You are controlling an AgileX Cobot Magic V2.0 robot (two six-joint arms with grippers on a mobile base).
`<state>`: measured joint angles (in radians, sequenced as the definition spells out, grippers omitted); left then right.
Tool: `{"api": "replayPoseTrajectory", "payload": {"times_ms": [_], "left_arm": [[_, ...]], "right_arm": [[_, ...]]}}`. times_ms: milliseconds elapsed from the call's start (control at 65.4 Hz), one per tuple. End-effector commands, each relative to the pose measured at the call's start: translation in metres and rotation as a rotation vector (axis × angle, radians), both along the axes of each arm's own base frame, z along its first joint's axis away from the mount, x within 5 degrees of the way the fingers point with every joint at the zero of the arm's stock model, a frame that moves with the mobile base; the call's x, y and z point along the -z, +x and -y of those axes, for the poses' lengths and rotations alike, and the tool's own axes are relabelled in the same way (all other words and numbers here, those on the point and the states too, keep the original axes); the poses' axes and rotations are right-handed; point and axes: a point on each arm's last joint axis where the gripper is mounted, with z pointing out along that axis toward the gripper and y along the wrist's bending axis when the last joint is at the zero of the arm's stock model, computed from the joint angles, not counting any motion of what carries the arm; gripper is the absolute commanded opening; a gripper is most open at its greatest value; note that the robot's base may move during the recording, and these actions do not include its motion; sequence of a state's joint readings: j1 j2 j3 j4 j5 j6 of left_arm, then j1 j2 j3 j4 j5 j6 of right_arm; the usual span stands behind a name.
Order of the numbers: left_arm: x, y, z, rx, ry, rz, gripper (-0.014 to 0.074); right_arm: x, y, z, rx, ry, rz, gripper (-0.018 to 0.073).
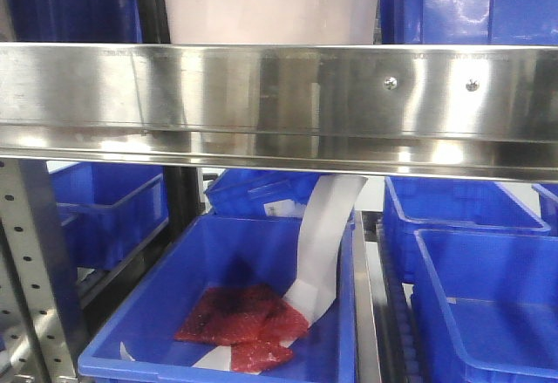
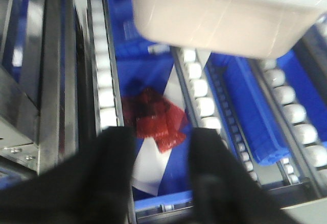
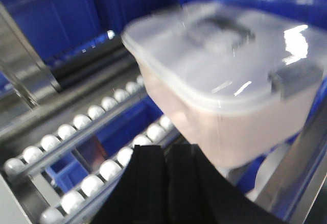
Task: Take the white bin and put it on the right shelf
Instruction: 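Push the bin onto the upper roller shelf and open both grippers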
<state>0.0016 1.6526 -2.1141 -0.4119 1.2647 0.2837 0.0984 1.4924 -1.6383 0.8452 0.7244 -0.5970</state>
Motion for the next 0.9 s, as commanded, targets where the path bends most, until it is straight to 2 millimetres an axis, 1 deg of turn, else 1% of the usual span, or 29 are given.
{"api": "replayPoseTrajectory", "payload": {"times_ms": [0,31,46,107,168,260,382,397,489,520,535,550,581,627,672,688,734,764,825,841,871,886], "left_arm": [[-0.03,-0.031,0.004,0.015,-0.03,0.092,-0.0077],[-0.032,-0.034,0.003,0.016,-0.02,0.091,-0.0125],[-0.032,-0.036,0.003,0.013,-0.013,0.09,-0.0134],[-0.033,-0.041,0.0,0.001,0.017,0.082,-0.0116],[-0.033,-0.045,-0.002,-0.013,0.043,0.077,-0.0116],[-0.034,-0.055,-0.006,-0.045,0.074,0.092,-0.0117],[-0.035,-0.074,-0.009,-0.092,0.063,0.183,-0.0117],[-0.038,-0.08,-0.009,-0.102,0.059,0.215,-0.0117],[-0.032,-0.099,-0.012,-0.144,0.058,0.292,-0.0117],[-0.028,-0.106,-0.014,-0.16,0.058,0.315,-0.0117],[-0.022,-0.107,-0.014,-0.166,0.058,0.312,-0.0117],[-0.023,-0.112,-0.014,-0.174,0.053,0.34,-0.0117],[-0.012,-0.119,-0.015,-0.191,0.045,0.356,-0.0117],[-0.003,-0.133,-0.017,-0.211,0.035,0.399,-0.0117],[0.012,-0.142,-0.018,-0.23,0.03,0.425,-0.0117],[0.013,-0.148,-0.019,-0.235,0.028,0.445,-0.0117],[0.03,-0.157,-0.02,-0.254,0.024,0.466,-0.0117],[0.037,-0.167,-0.021,-0.264,0.02,0.49,-0.0117],[0.056,-0.184,-0.022,-0.284,0.014,0.527,-0.0117],[0.065,-0.188,-0.023,-0.289,0.015,0.53,-0.0117],[0.074,-0.199,-0.024,-0.297,0.011,0.554,-0.0117],[0.081,-0.202,-0.024,-0.299,0.012,0.547,-0.0117]], "right_arm": [[-0.038,-0.025,0.006,0.044,0.056,0.148,0.0068],[-0.04,-0.028,0.007,0.048,0.058,0.158,0.0068],[-0.041,-0.03,0.007,0.052,0.058,0.162,0.0068],[-0.042,-0.036,0.009,0.067,0.056,0.174,0.0068],[-0.036,-0.042,0.012,0.098,0.044,0.178,0.0068],[-0.018,-0.054,0.02,0.184,0.046,0.187,0.0068],[0.01,-0.079,0.033,0.303,0.061,0.206,0.0068],[0.016,-0.083,0.034,0.315,0.059,0.199,0.0068],[0.035,-0.104,0.041,0.362,0.057,0.205,0.0068],[0.039,-0.113,0.042,0.372,0.052,0.215,0.0068],[0.043,-0.114,0.043,0.375,0.046,0.211,0.0068],[0.047,-0.119,0.044,0.381,0.039,0.216,0.0068],[0.052,-0.13,0.046,0.394,0.028,0.233,0.0068],[0.061,-0.141,0.049,0.41,0.019,0.243,0.0068],[0.073,-0.153,0.052,0.429,0.018,0.249,0.0068],[0.075,-0.156,0.053,0.434,0.019,0.253,0.0068],[0.084,-0.17,0.056,0.452,0.023,0.269,0.0068],[0.089,-0.177,0.057,0.464,0.026,0.281,0.0068],[0.101,-0.195,0.061,0.488,0.035,0.312,0.0068],[0.105,-0.201,0.063,0.497,0.039,0.325,0.0068],[0.112,-0.209,0.064,0.503,0.042,0.334,0.0068],[0.114,-0.212,0.064,0.505,0.044,0.341,0.0068]]}}
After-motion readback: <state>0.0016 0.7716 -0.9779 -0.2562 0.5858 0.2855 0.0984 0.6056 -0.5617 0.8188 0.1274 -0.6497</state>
